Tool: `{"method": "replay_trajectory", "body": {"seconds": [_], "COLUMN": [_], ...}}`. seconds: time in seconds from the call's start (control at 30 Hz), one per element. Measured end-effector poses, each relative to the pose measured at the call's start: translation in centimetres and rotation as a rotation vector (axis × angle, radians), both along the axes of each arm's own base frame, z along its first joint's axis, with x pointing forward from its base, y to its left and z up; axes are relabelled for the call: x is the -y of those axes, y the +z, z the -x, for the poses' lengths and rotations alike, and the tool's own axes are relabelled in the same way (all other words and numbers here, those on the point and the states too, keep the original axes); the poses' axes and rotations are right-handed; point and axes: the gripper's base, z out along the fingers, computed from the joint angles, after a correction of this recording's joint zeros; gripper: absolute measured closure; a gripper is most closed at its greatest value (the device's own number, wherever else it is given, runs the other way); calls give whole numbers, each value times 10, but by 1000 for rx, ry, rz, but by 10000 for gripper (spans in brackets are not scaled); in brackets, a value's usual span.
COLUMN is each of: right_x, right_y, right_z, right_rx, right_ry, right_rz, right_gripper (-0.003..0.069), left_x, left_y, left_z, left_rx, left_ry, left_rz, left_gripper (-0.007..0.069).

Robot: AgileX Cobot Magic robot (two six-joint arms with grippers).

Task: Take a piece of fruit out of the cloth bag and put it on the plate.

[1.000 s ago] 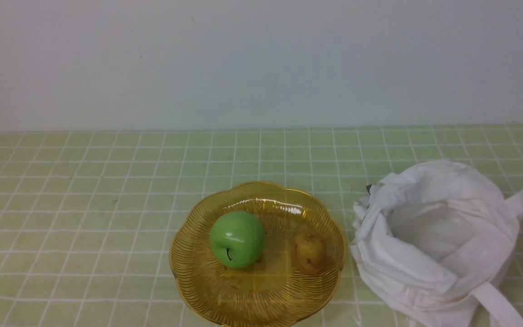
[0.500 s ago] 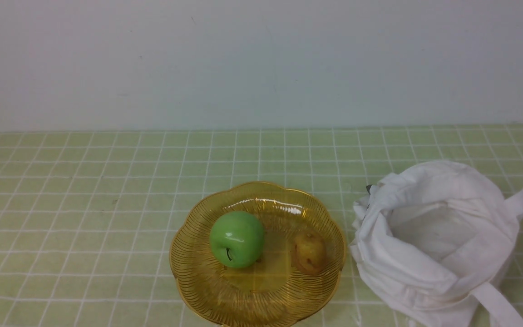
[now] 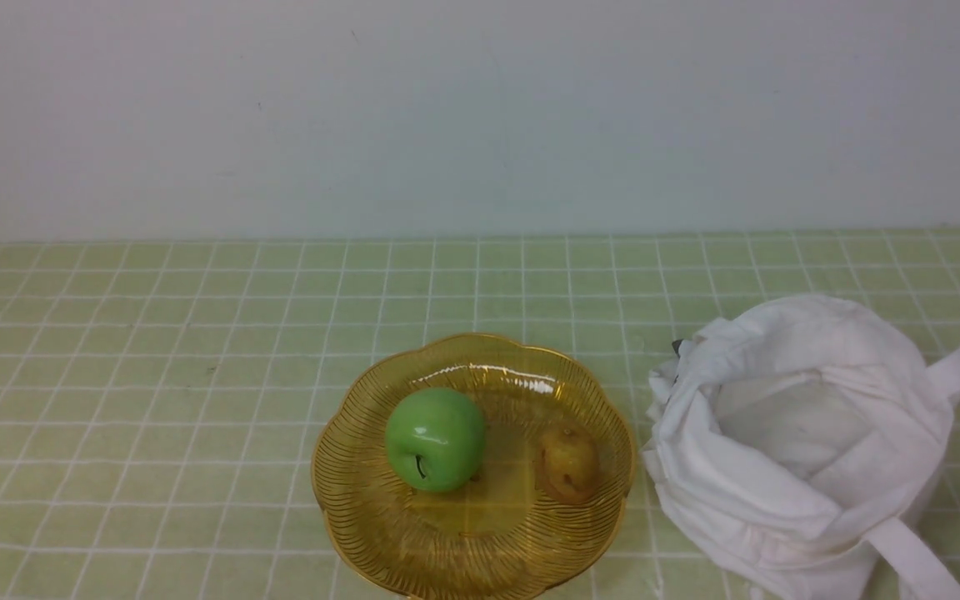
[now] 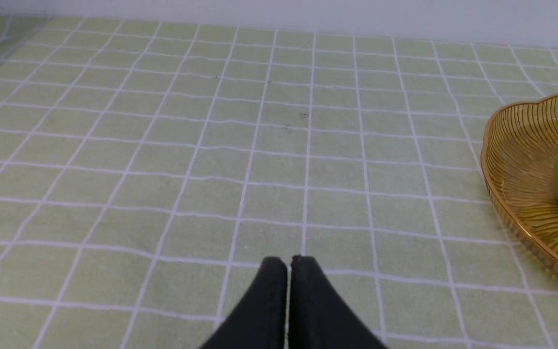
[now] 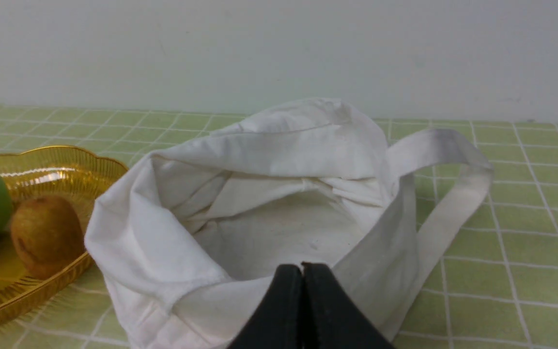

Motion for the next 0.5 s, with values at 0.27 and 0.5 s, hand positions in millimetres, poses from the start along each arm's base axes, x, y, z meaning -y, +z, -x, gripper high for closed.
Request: {"method": "replay_trajectory", "body": {"seconds": [0.27, 0.5], "right_x": [4, 6], "right_y": [-2, -2], "right_z": [0, 0], "right_rx": [-23, -24], "right_ry": [-67, -116], "right_rz": [-9, -11], "right_gripper": [673, 673], "left_x": [0, 0], "left_y": [0, 0], "left_z": [0, 0], "left_rx": [0, 0], "left_ry": [0, 0], "left_rz": [0, 0], "left_gripper": [632, 632]}}
